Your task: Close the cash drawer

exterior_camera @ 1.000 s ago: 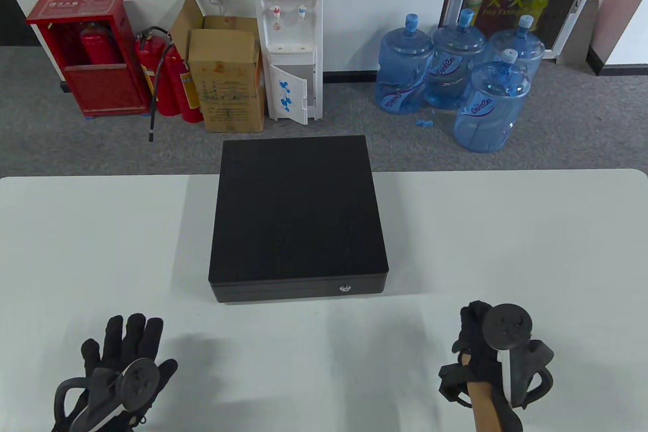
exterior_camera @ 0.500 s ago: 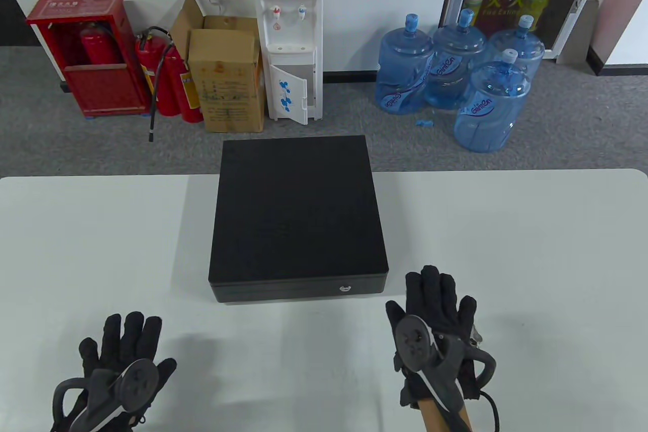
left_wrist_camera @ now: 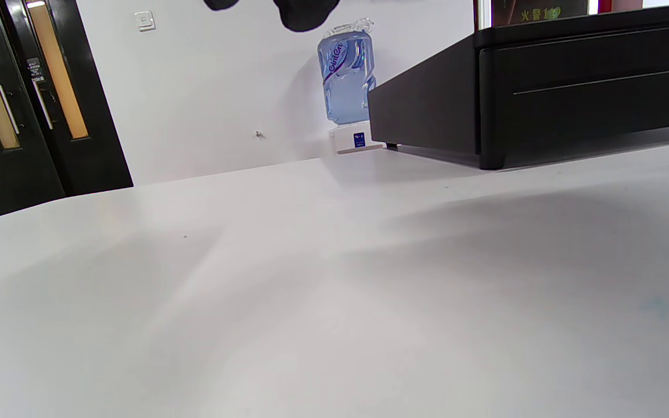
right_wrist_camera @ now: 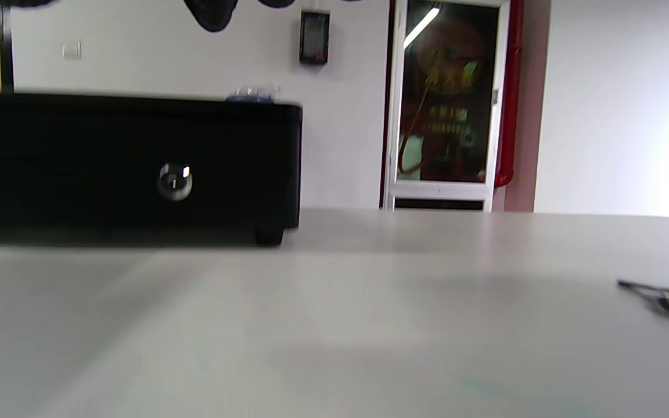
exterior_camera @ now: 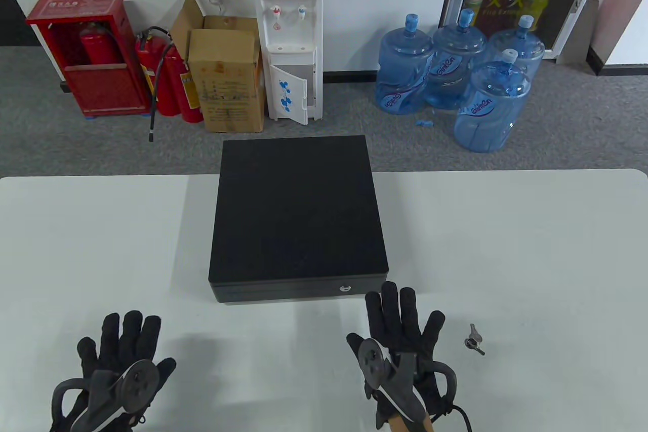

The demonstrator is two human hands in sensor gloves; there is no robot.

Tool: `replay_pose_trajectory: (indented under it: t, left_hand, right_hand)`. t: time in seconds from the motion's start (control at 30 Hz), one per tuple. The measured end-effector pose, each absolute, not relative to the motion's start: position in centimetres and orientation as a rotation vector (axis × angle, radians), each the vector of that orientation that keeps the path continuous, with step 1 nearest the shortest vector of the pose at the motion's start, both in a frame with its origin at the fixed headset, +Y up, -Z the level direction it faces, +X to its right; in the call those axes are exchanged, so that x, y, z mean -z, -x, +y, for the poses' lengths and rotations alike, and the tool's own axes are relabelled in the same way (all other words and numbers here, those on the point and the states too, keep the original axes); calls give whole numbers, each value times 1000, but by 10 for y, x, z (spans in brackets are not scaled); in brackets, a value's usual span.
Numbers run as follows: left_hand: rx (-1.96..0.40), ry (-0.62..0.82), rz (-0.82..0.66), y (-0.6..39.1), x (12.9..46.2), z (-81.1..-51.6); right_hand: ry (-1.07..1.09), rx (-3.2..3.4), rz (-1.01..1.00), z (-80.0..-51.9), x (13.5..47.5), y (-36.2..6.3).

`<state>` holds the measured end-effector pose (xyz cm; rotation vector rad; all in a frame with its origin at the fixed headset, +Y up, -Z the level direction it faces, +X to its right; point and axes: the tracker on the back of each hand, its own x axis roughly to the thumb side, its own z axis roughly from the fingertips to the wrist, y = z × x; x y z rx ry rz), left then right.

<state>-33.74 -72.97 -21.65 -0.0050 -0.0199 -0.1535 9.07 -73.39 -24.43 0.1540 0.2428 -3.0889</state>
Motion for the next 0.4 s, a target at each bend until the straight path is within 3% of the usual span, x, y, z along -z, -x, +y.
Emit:
replay_pose_trajectory:
  t: [0.4]
  left_hand:
    - [155, 6, -14, 338, 216, -729]
  right_hand:
    - [-240, 3133, 259, -737, 246, -107]
